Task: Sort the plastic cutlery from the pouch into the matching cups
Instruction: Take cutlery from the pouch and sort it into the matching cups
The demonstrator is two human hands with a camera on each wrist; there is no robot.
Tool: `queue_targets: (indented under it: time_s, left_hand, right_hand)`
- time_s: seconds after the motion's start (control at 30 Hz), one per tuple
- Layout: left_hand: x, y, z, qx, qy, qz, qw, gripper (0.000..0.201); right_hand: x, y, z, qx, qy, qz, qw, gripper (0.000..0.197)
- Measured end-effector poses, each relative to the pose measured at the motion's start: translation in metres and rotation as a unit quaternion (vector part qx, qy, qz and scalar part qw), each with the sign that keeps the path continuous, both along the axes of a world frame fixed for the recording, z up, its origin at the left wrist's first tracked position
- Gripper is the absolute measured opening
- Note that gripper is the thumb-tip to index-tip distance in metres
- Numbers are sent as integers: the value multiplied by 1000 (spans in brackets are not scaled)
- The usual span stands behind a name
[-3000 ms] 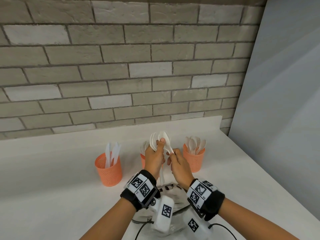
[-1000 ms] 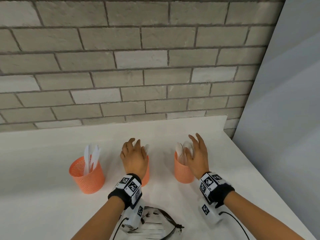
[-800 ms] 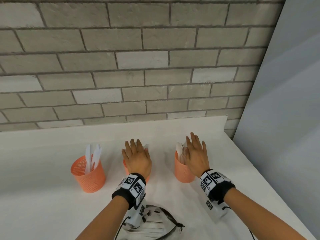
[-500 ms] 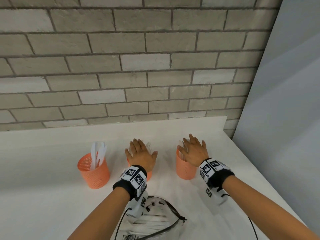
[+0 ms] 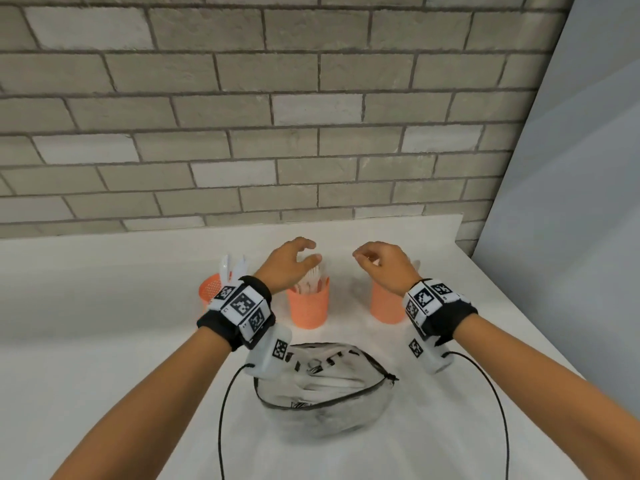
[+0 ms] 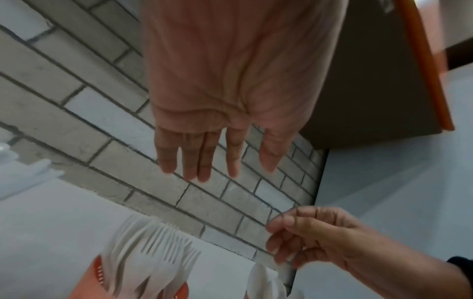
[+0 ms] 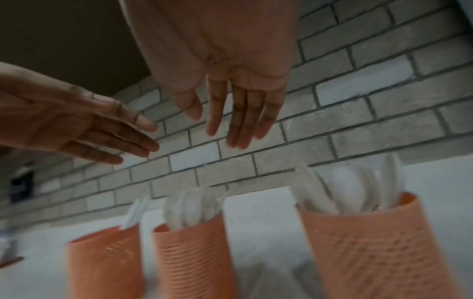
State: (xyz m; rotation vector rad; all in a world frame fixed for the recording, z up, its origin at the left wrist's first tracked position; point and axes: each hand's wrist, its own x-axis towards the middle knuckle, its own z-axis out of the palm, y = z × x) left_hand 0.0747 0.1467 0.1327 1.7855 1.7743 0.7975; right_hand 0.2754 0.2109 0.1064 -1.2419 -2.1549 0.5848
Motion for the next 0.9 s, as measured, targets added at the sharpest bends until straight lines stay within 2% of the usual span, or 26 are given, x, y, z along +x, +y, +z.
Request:
queue_targets:
  time_s: [0.07, 0.1, 0.17, 0.23, 0.33, 0.4, 0.5, 0.6, 0.73, 0.9]
  left_hand:
    - [-11, -20, -2, 7, -5, -16, 1000, 17]
    - [-16, -30, -7, -5, 6, -25, 1000, 13]
    - [-26, -50, -24, -51, 44, -32, 997, 16]
    - [-33, -69, -49, -98, 59, -31, 993, 9]
    - [-36, -92, -86, -138, 42, -14, 989, 16]
    - [-31, -104, -101, -163, 48, 0, 985, 6]
    - [-22, -116, -114, -205, 82, 3, 975, 47]
    - [-19, -116, -114, -211, 66, -4, 975, 67]
    - [-19, -113, -107, -211, 79, -42, 973, 75]
    - [-22, -115, -102, -193, 72, -72, 976, 78]
  right_hand:
    - [-12, -26, 1, -58, 34, 56, 996, 12]
    - [-17, -40, 0, -89, 20, 87, 992, 11]
    - [-25, -68, -9, -154, -52, 147, 976, 11]
    - [-32, -90, -23, -205, -136, 185, 952, 15]
    - [-38, -107, -51, -195, -259, 175, 930, 19]
    - [-42, -111, -65, -188, -322, 138, 917, 19]
    - [-46, -111, -75, -197, -357, 99, 908, 44]
    - [-52, -111, -74, -202, -356, 77, 909, 56]
    - [-60, -106, -77, -238, -350, 48, 905, 49]
    - [-70, -104, -76, -247, -358, 52, 899, 55]
